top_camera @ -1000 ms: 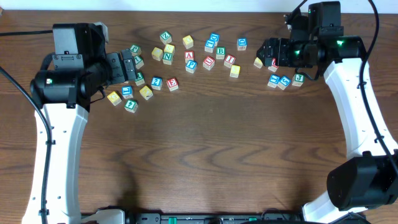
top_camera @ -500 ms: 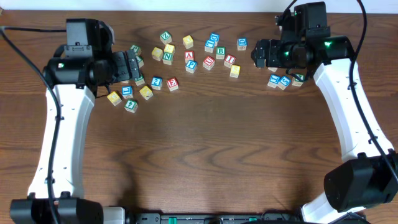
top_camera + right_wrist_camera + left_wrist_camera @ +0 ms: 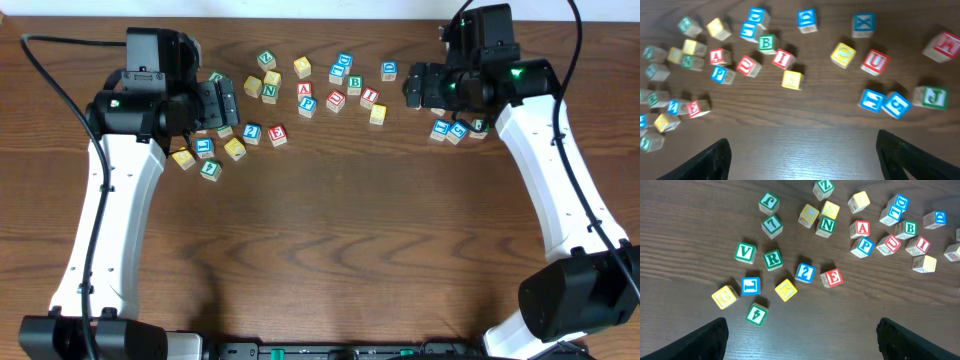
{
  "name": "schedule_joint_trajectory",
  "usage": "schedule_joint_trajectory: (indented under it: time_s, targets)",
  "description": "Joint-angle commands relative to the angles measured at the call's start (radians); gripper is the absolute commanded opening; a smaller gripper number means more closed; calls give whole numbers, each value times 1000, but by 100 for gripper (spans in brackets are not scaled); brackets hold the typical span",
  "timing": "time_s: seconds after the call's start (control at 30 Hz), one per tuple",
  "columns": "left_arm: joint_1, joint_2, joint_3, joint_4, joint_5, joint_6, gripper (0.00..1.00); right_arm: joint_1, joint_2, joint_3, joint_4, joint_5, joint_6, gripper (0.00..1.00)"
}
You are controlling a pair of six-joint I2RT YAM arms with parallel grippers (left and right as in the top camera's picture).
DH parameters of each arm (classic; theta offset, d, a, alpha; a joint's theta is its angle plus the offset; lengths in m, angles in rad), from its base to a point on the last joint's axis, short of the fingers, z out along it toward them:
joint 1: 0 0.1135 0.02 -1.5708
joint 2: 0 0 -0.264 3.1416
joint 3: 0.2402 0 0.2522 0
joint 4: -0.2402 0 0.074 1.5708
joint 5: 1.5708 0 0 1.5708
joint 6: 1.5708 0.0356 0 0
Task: Spell out AI2
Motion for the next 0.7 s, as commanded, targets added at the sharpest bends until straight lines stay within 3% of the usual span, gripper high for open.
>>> schedule_joint_trajectory:
  time_s: [0.0, 0.3, 0.67]
  targets:
    - [2, 2, 27, -9, -14, -10, 93, 4, 3, 28, -18, 80, 55, 86]
    - [2, 2, 25, -11, -14, -10, 94, 4, 3, 27, -43, 251, 188, 82]
    - [2, 2, 25, -39, -14, -10, 94, 3, 3, 25, -49, 312, 231, 81]
